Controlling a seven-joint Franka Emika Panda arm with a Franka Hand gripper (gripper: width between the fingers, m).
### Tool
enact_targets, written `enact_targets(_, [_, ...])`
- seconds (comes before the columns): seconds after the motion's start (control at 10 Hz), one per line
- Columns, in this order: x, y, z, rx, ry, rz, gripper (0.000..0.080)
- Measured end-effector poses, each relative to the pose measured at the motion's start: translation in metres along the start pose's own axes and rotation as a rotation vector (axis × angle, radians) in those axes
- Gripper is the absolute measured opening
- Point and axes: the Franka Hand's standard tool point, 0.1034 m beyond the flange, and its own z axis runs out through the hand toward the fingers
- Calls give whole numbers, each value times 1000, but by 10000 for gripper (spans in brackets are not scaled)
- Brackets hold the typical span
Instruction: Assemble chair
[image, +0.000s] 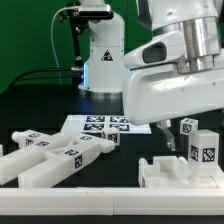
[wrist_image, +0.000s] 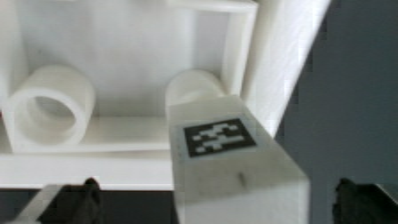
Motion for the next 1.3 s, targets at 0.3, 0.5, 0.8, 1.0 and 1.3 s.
enact_targets(0.3, [-2,-7,3,26,-106,34,649])
enact_targets(0.5, [-2,-8,3,25,-106,100,622])
enact_targets(0.8, [-2,-9,4,13,-106,328,302])
enact_targets(1.0, [1,-12,5,-3,-85,598,304])
enact_targets(1.3, [6,-8,6,12,-35,1028,304])
